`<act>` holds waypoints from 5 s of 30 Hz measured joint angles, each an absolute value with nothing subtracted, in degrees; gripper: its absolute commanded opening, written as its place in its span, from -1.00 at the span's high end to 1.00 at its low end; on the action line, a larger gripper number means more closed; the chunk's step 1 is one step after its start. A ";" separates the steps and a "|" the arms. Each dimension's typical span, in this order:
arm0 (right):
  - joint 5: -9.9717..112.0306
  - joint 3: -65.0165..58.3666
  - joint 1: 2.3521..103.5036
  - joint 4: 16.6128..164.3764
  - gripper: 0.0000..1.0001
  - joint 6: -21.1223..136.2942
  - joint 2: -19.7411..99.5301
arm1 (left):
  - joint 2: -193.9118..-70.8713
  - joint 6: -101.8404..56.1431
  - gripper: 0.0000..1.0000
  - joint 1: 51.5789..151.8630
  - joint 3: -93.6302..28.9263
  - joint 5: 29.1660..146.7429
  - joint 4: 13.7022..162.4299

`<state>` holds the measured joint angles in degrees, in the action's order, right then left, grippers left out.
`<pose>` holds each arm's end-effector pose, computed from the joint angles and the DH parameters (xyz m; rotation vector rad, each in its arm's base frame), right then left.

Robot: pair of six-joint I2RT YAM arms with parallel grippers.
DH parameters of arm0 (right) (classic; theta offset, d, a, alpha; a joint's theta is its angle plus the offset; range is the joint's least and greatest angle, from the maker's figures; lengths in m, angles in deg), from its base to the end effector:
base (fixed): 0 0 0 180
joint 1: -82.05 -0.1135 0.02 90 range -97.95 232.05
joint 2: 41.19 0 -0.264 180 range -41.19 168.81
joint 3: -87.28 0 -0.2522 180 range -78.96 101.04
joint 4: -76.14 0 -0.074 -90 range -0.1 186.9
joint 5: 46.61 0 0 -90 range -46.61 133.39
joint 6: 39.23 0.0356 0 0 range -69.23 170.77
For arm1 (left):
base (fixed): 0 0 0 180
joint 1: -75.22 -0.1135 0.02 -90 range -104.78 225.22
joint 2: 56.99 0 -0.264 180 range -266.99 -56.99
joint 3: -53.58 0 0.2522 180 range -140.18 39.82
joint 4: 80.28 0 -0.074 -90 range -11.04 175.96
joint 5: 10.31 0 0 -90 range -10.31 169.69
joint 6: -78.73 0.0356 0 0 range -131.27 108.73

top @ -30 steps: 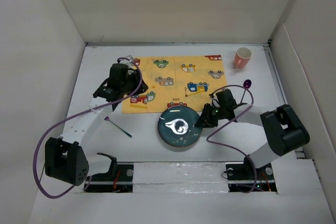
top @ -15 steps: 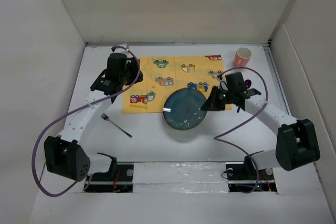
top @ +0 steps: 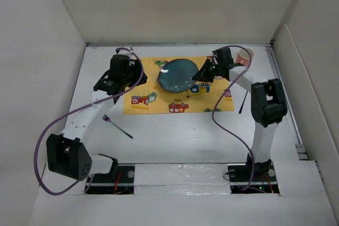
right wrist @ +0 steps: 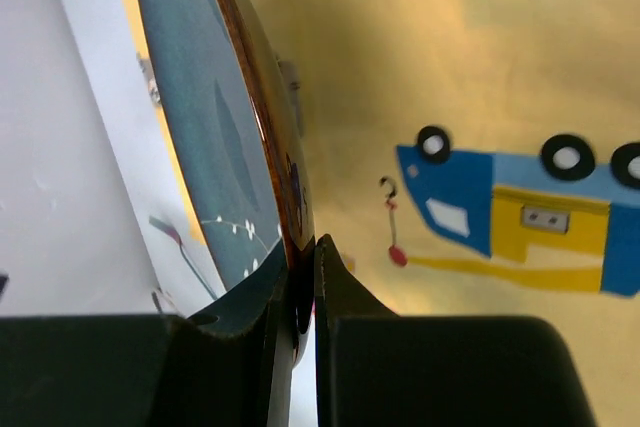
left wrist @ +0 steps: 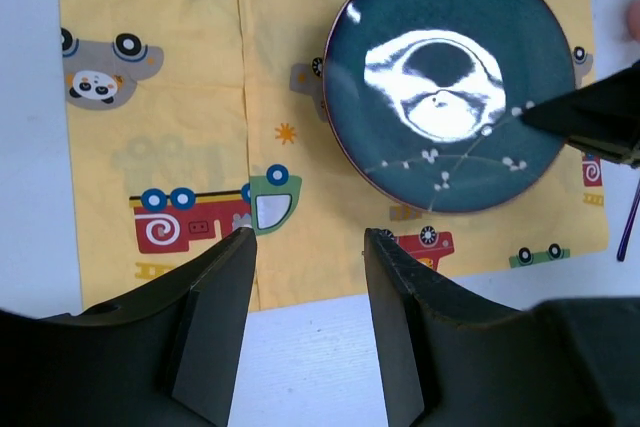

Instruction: Set the dinner table for one person

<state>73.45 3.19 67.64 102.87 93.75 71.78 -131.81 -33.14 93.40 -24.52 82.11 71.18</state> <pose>0.4215 0.1267 0.2100 0.3338 2.4530 1.0831 0.2862 -0.0956 0.3360 -0.0385 2.0448 -0.4845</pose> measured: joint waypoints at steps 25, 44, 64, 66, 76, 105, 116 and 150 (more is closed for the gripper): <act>66.92 2.47 69.89 111.09 0.19 90.21 69.86 | -131.35 -34.25 0.65 93.40 -19.67 84.25 73.03; 31.73 38.62 89.52 126.02 -0.04 85.03 79.19 | -129.19 -33.14 0.50 93.37 -16.41 87.46 75.07; 26.24 45.79 88.82 134.54 1.00 82.76 91.23 | -127.68 -32.09 0.50 93.37 -16.43 85.12 72.57; 26.37 46.01 88.58 134.74 1.00 81.78 90.58 | -127.75 -32.09 0.50 93.37 -16.50 85.17 72.55; 27.25 54.27 79.71 136.16 1.00 76.95 90.38 | -130.04 -32.11 0.49 93.37 -18.09 85.63 73.06; 28.69 63.49 74.68 139.94 -0.07 76.49 99.82 | -130.11 -32.63 0.49 93.37 -17.85 85.76 73.78; 36.65 29.59 81.93 124.25 1.00 80.42 71.02 | -130.24 -33.16 1.00 93.37 -17.85 87.86 74.91; 33.28 -0.33 89.56 126.06 0.51 77.91 70.97 | -132.67 -32.57 0.87 94.51 -17.07 93.02 78.08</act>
<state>33.28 -0.33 89.56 126.06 77.91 70.97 -132.67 -32.57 94.51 -17.07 93.02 78.08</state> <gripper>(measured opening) 0.280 0.071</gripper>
